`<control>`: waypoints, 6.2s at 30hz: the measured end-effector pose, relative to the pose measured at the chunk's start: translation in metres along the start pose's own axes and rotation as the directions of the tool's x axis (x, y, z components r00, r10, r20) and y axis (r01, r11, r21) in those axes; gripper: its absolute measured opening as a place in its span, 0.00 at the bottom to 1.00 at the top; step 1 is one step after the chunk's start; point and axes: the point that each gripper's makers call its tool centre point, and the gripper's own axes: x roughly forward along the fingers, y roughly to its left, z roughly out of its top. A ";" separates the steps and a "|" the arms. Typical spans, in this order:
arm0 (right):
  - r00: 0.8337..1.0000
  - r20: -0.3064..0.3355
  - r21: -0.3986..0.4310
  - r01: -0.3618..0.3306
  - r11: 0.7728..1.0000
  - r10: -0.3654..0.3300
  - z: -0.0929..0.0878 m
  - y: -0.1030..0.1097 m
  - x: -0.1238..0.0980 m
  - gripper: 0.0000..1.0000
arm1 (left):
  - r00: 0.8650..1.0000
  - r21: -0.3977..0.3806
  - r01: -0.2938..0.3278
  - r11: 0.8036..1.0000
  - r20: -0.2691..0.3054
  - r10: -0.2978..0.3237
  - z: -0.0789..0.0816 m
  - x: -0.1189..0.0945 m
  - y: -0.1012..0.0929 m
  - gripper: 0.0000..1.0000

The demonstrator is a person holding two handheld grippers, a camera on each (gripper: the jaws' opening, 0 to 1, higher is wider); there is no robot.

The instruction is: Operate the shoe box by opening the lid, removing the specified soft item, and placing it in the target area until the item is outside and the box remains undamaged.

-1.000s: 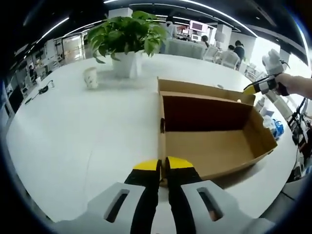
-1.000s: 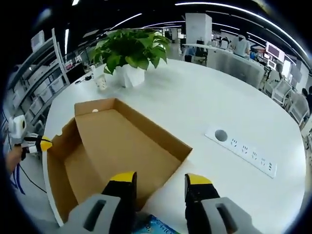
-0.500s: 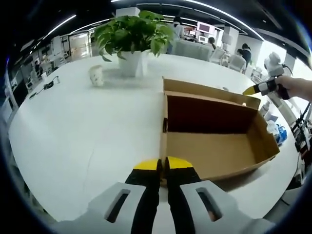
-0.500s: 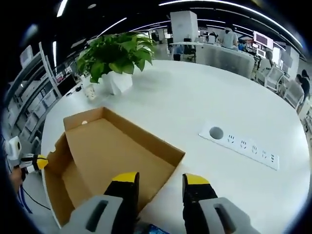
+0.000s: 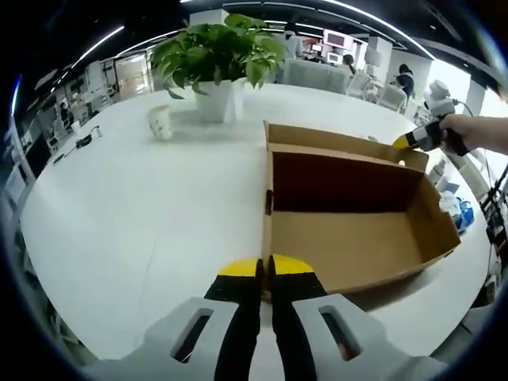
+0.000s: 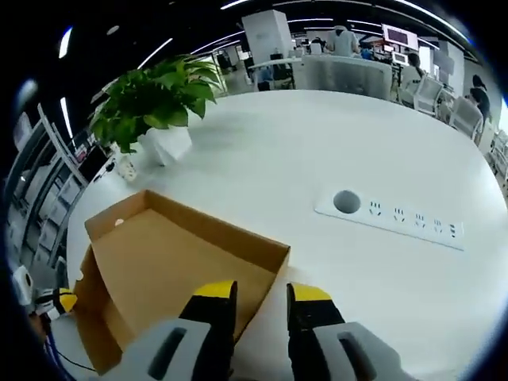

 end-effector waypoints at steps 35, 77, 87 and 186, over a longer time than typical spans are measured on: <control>0.998 0.038 0.074 0.039 0.996 -0.042 0.018 0.004 -0.017 0.00 | 1.000 -0.043 0.016 0.999 0.017 -0.015 -0.002 0.002 0.001 0.01; 0.976 0.212 0.018 -0.047 0.999 0.043 0.045 0.029 -0.078 0.00 | 0.999 -0.036 0.028 0.999 0.038 -0.026 -0.002 0.001 0.000 0.02; 0.964 0.260 0.004 -0.061 0.998 0.058 0.045 0.037 -0.092 0.00 | 0.999 -0.036 0.028 0.999 0.038 -0.027 -0.002 0.001 0.000 0.02; 0.887 0.447 -0.149 -0.049 0.988 0.112 -0.044 0.086 -0.162 0.00 | 0.996 0.019 0.083 0.996 0.038 -0.084 -0.003 -0.002 0.001 0.03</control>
